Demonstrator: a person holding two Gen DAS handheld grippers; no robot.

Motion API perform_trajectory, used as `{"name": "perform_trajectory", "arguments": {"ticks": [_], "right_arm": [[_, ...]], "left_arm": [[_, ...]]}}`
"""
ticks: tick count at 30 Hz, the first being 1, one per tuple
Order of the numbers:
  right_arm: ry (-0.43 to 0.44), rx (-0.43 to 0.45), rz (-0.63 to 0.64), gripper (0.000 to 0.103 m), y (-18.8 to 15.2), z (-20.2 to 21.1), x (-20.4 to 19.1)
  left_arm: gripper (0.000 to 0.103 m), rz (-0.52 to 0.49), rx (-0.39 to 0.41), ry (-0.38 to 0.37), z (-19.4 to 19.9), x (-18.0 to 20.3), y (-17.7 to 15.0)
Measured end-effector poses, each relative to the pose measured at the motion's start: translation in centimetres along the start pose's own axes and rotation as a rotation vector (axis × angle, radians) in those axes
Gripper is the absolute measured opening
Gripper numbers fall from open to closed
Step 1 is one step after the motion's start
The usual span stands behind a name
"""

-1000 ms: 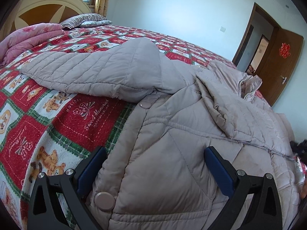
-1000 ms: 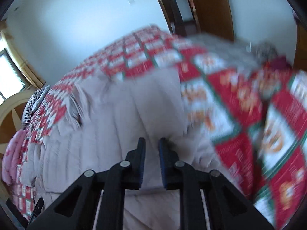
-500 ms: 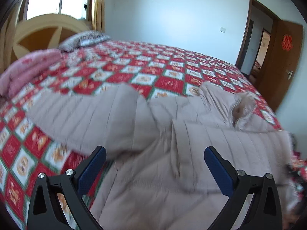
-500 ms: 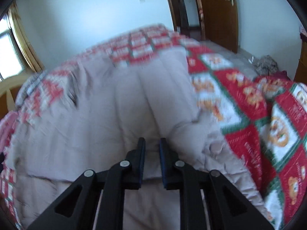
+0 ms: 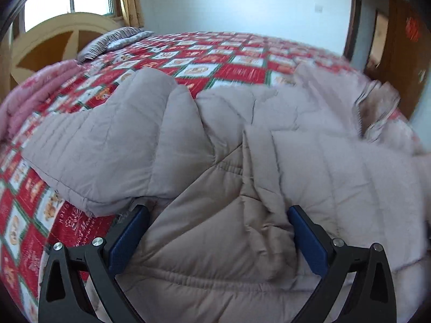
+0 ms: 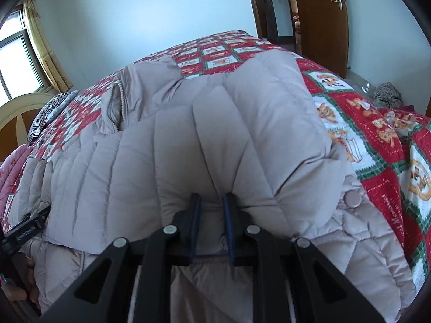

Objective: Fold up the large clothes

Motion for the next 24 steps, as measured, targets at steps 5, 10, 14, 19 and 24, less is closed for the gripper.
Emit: {"name": "perform_trajectory", "arguments": {"ticks": [5, 10, 14, 19, 24], "right_arm": [[0.05, 0.011, -0.019, 0.026, -0.5, 0.4, 0.2], [0.065, 0.015, 0.016, 0.043, -0.7, 0.5, -0.9], [0.031, 0.014, 0.053, 0.047, -0.7, 0.4, -1.6], [0.03, 0.014, 0.055, 0.049, -0.8, 0.3, -1.7], [0.026, 0.014, 0.067, 0.052, -1.0, 0.2, -1.8]], "left_arm": [[0.102, 0.212, 0.142, -0.03, 5.5, -8.4, 1.4], [0.102, 0.482, 0.136, 0.261, 5.6, -22.2, 3.8], [0.102, 0.639, 0.116, 0.345, 3.4, -30.3, 4.3], [0.064, 0.758, 0.054, 0.244, -0.6, -34.6, 4.5], [0.052, 0.779, 0.013, 0.236, -3.1, -34.8, 4.0]]}}
Point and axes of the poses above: each gripper's, at about its wrist camera, not at the fingertips, and z roughly against the way its jaws point, x to its right, y to its top, the point moved 3 cm from there along -z, roughly the way its jaws point, and after that the axes turned 3 degrees about -x, right-handed, at the moved point
